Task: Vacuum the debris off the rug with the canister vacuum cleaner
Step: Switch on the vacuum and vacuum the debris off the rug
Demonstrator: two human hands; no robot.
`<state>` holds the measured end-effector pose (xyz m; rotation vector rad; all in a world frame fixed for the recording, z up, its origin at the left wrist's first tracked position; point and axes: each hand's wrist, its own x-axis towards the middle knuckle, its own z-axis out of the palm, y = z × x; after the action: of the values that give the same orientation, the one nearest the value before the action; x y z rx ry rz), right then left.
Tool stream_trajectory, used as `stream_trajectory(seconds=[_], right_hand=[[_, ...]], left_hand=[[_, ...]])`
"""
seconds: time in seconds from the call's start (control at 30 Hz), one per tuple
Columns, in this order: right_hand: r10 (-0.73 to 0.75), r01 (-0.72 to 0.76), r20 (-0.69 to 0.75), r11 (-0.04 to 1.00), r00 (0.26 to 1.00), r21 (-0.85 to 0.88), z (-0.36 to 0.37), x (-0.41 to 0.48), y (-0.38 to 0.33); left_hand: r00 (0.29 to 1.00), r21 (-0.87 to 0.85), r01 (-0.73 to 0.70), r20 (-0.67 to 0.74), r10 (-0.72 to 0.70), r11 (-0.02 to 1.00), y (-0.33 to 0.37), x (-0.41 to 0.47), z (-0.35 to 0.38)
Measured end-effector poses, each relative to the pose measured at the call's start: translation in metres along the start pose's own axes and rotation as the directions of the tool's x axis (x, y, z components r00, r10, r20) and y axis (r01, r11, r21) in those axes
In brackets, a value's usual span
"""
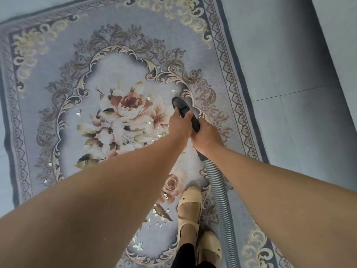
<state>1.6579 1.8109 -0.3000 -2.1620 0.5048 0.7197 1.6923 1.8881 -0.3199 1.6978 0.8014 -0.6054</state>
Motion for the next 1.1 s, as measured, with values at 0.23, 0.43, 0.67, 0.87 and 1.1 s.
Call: stream_trajectory(seconds=[0.23,0.43,0.67,0.87,1.1], right_hand=[[0.006,-0.011,-0.048,0.995,0.999,-0.100,0.005,-0.006,0.004],[-0.029,0.026,-0.033,0.997,0.999,-0.078,0.010,0.032,-0.029],[-0.051,0.049,-0.019,0.994,0.999,-0.096,0.015,0.006,-0.003],[-0.090,0.085,-0.043,0.992,0.995,-0.095,0.011,0.027,-0.023],[-0.093,0.090,-0.043,0.994,0.995,-0.070,0.015,0.049,-0.041]], left_hand=[[0.996,-0.009,-0.063,0.056,0.063,0.998,0.003,-0.011,-0.005],[0.998,0.045,-0.070,-0.003,0.070,0.997,0.032,0.024,-0.021],[0.996,-0.028,-0.029,0.083,0.031,0.999,0.007,0.002,-0.024],[0.997,-0.030,-0.055,0.053,0.056,0.998,0.031,0.016,-0.031],[0.999,-0.011,-0.032,0.016,0.032,0.999,0.049,0.036,-0.040]])
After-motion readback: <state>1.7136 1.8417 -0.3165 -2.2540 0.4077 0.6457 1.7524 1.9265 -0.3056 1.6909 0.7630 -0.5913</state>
